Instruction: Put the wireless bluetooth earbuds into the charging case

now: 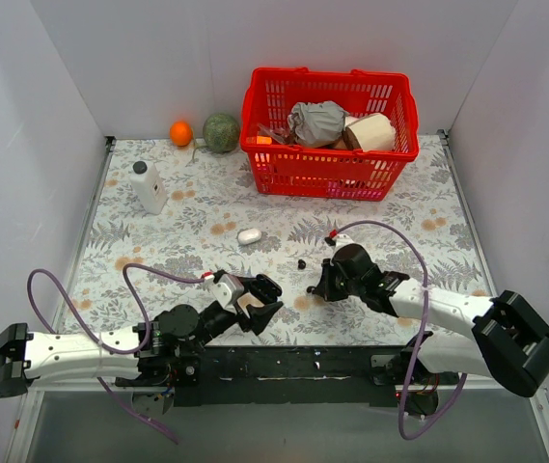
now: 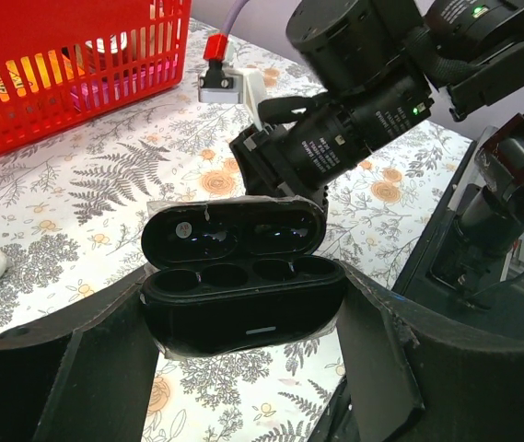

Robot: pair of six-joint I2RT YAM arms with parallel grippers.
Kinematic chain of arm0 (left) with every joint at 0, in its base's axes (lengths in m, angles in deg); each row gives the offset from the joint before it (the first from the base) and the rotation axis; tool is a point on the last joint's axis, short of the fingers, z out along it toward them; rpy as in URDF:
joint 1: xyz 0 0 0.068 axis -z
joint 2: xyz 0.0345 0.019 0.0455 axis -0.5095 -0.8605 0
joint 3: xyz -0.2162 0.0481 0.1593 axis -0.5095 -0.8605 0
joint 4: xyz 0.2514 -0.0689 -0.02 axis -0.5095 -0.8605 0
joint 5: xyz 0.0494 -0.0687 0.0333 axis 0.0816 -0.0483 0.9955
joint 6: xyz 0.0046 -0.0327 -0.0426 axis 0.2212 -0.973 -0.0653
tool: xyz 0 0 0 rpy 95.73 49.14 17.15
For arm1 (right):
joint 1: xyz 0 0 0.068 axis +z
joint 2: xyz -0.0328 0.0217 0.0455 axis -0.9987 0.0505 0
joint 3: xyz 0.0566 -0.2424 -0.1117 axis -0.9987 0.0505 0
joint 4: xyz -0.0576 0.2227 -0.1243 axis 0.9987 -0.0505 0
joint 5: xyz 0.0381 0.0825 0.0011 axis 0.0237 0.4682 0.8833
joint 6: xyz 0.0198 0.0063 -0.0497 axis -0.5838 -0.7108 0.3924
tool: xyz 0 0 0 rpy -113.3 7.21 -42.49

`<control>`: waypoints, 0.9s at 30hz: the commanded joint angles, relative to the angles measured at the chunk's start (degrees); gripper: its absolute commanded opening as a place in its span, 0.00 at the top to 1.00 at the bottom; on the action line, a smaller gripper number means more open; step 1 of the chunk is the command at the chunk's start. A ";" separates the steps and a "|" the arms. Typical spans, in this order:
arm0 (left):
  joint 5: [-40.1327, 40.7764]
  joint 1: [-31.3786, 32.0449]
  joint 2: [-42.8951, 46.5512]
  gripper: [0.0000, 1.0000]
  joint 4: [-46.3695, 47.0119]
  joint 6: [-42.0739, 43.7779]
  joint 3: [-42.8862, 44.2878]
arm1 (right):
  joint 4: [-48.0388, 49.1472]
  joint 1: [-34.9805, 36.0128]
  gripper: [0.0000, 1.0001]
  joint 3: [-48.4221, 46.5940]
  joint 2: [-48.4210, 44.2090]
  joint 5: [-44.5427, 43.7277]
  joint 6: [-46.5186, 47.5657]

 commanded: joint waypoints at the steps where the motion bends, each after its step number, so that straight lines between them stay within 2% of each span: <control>1: 0.21 0.36 -1.41 1.00 2.82 0.92 0.14 | 1.84 0.23 0.99 1.39 3.53 -8.70 -12.45; 6: 0.29 0.36 -1.06 1.00 2.12 0.57 0.67 | 6.76 0.14 0.99 4.82 2.57 -13.10 -23.20; 10: 0.64 0.45 0.00 1.00 1.50 0.57 0.58 | 7.65 -0.65 0.96 4.65 3.61 -12.41 -26.56; 12: 0.82 0.45 0.26 1.00 1.15 0.49 0.58 | 6.25 -0.92 0.89 2.72 5.55 -10.39 -24.90; 13: 0.82 0.45 0.44 1.00 1.15 0.49 0.58 | 5.46 -1.00 0.81 2.28 5.99 -9.86 -24.19; 16: 0.91 0.53 0.44 1.00 1.06 0.49 0.50 | 3.43 -0.91 0.71 2.18 5.99 -9.06 -22.34; 21: 0.82 0.71 0.44 1.00 1.24 -0.22 0.23 | -0.43 -0.91 0.65 2.27 -0.32 -10.72 -17.87; 24: 0.82 0.80 0.44 1.00 1.50 -0.22 -0.12 | 0.52 -0.91 0.64 1.22 -2.88 -10.82 -10.67; 27: 0.82 0.97 -0.09 1.00 1.77 -0.31 -0.21 | -0.17 -1.09 0.64 -3.69 -0.08 -6.70 -0.48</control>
